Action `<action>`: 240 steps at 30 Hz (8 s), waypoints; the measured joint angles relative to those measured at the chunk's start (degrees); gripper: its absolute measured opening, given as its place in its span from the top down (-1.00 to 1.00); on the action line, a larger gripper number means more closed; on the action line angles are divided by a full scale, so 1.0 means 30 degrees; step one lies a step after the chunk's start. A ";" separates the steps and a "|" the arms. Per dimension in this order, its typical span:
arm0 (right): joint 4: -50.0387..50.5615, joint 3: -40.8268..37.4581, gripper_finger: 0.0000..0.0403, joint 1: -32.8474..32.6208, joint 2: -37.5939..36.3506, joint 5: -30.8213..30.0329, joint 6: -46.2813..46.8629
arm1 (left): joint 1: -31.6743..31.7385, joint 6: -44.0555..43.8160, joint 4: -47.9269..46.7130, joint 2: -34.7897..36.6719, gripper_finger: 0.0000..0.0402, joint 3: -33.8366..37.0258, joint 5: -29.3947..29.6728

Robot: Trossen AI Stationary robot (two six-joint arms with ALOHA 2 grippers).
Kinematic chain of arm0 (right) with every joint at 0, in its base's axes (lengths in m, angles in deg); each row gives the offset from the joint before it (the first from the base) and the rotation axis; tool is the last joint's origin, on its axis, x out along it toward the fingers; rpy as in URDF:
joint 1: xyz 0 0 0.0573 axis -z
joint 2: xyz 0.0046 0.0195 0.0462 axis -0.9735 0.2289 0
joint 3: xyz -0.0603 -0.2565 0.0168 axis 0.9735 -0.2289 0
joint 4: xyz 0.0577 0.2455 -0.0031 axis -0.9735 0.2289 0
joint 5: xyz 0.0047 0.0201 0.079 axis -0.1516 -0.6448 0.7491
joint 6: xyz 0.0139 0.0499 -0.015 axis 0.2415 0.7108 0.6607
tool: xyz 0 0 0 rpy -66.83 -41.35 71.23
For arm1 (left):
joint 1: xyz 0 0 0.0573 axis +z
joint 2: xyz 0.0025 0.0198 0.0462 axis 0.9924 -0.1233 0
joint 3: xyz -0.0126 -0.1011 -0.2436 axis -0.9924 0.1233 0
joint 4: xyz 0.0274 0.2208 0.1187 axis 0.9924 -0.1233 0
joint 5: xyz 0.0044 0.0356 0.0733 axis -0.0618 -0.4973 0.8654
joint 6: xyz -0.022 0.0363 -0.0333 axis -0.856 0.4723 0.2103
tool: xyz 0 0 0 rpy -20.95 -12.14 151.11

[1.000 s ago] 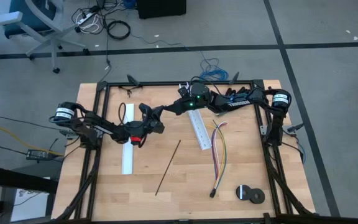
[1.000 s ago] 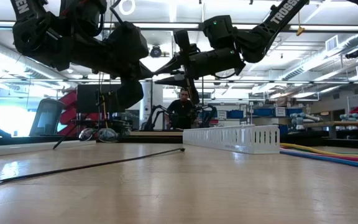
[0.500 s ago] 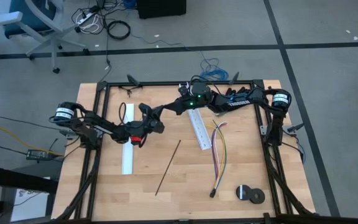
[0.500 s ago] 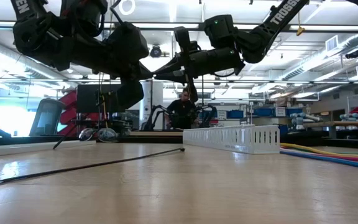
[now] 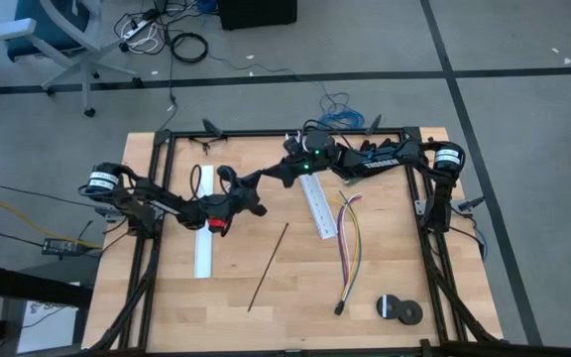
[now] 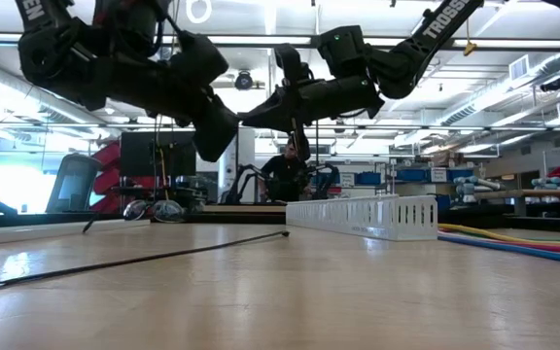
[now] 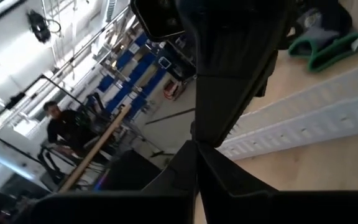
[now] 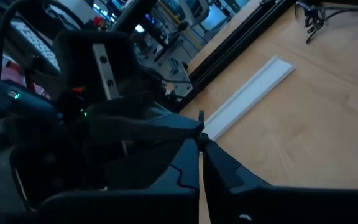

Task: Ziptie cables
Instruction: Prepare the black zip tie

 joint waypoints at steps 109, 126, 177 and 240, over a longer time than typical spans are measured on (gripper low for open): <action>0.8467 -0.0015 1.00 0.0758 0.0020 0.0956 -0.7590 | 0.0475 -1.3501 -0.4185 0.1076 0.60 0.2113 -0.5956; 1.0690 -0.0015 1.00 -0.0865 -0.1896 0.0247 -1.5655 | 0.5380 -2.0712 0.3663 0.0580 0.60 0.5854 -2.5059; 1.6915 0.3752 1.00 -0.0393 -0.1875 -0.0066 -2.4363 | 0.9474 -2.4873 0.2508 -0.4503 0.60 -0.1180 -3.0926; 1.5756 0.3738 0.68 -0.0568 -0.1875 -0.0415 -2.1951 | 0.9066 -2.3167 0.0068 -0.4488 0.99 -0.1399 -3.0388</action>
